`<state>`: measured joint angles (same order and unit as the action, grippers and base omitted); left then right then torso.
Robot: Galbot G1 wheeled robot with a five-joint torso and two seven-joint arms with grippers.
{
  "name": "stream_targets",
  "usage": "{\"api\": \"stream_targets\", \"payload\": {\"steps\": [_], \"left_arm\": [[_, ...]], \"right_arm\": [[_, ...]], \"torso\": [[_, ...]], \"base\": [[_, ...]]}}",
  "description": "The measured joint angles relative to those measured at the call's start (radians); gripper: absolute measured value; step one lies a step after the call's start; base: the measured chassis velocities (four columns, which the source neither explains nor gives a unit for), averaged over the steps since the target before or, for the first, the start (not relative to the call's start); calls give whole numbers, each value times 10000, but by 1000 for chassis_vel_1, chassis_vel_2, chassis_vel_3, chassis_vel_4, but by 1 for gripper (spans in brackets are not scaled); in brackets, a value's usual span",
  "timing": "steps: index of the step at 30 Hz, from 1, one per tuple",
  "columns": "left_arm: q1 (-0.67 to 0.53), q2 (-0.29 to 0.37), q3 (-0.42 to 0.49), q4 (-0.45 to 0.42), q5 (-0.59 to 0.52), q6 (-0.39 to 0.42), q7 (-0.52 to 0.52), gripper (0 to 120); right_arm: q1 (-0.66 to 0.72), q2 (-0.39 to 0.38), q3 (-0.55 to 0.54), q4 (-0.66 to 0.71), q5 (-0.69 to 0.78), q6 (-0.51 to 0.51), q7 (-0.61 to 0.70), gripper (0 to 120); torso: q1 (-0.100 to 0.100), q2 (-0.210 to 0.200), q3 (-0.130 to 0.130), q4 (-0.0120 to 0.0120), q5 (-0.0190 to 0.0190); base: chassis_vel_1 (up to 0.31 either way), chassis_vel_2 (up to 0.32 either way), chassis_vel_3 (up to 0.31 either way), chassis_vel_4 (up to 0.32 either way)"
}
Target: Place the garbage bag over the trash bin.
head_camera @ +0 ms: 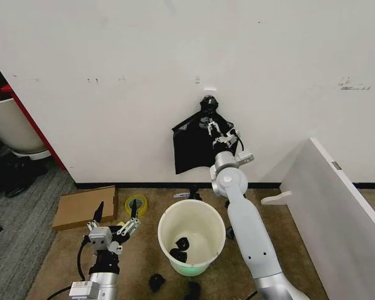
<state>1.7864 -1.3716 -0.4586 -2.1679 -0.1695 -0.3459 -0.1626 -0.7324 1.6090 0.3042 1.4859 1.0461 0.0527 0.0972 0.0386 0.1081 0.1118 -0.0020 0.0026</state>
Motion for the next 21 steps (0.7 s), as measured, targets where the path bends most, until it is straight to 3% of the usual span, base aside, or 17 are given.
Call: {"api": "stream_targets", "payload": {"steps": [8,18,21], "left_arm": [[-30,14,-7,217,20,-104,-215,100],[-65,55,-55,284,6,-120,-357,100],[-90,94,-77,334,-11,-132,-484,100]], "right_arm": [[-147,-7,-113,82,-186,50,-15,0],[-639,-13,-330,410,-423,99,-105,0],[-1347,-124,-656,938,-635,150,-290,0]], "torso": [[0,0,0,0,0],[0,0,0,0,-1],[0,0,0,3,0]], "base": [[0,0,0,0],[0,0,0,0],[0,0,0,0]]}}
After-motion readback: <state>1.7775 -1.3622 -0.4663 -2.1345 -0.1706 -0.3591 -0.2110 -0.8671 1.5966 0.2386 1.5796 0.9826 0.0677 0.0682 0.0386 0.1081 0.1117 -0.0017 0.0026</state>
